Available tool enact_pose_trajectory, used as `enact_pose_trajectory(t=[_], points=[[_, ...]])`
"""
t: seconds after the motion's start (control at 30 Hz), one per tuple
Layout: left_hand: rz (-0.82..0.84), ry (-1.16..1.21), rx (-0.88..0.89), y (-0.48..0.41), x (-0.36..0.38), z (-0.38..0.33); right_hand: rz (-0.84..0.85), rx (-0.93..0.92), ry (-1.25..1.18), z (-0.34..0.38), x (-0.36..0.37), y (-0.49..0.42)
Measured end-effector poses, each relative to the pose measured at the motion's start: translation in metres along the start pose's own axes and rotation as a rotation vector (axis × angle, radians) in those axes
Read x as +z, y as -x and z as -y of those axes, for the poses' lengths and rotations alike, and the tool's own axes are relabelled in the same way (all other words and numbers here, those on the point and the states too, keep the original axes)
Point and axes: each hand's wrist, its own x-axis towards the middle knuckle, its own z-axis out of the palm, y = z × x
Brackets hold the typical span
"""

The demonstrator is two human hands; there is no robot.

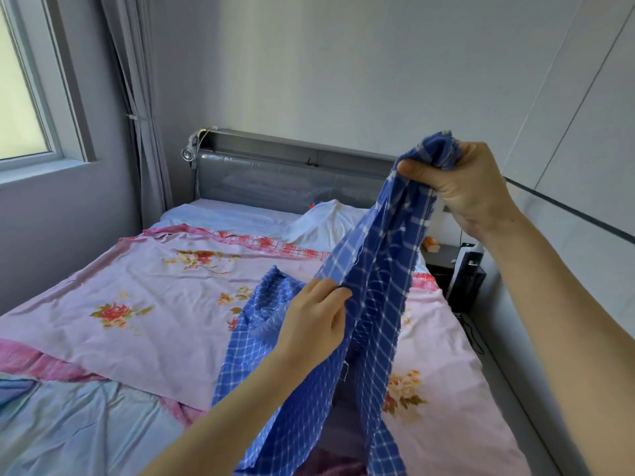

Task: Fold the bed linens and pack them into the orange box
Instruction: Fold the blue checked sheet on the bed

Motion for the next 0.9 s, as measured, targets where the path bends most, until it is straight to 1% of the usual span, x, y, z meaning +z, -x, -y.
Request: enact_pose_trajectory(t=[0.1, 0.27, 0.33, 0.4, 0.43, 0.5, 0.57, 0.63, 0.7, 0.8, 0.9], points=[[0.001, 0.028, -0.093, 0.002, 0.010, -0.017, 0.002, -0.006, 0.001, 0.002, 0.001, 0.004], [-0.050, -0.020, -0.146, -0.003, 0.023, -0.026, 0.000, 0.009, -0.004, 0.004, -0.002, 0.008], [-0.032, -0.006, -0.188, -0.003, 0.022, -0.028, -0.006, 0.027, -0.005, 0.005, -0.007, 0.010], [-0.049, 0.039, -0.251, 0.000, 0.018, -0.025, -0.028, 0.063, -0.023, 0.004, -0.016, 0.014], [-0.064, 0.080, -0.321, 0.002, 0.015, -0.024, -0.045, 0.075, -0.036, 0.002, -0.021, 0.016], [-0.047, 0.173, -0.562, 0.005, 0.011, -0.025, -0.078, 0.085, -0.066, -0.002, -0.029, 0.021], [0.070, 0.217, -0.766, 0.013, 0.018, -0.030, -0.093, 0.088, -0.079, -0.004, -0.031, 0.026], [0.192, 0.232, -0.835, 0.030, 0.031, -0.040, -0.098, 0.075, -0.074, -0.005, -0.030, 0.030], [0.251, 0.241, -0.885, 0.047, 0.041, -0.043, -0.106, 0.064, -0.078, -0.005, -0.032, 0.032], [0.241, 0.313, -1.034, 0.061, 0.046, -0.025, -0.170, 0.100, -0.106, -0.014, -0.050, 0.034], [0.180, 0.516, -1.240, 0.044, 0.034, 0.003, -0.283, 0.177, -0.074, -0.037, -0.077, 0.040]])
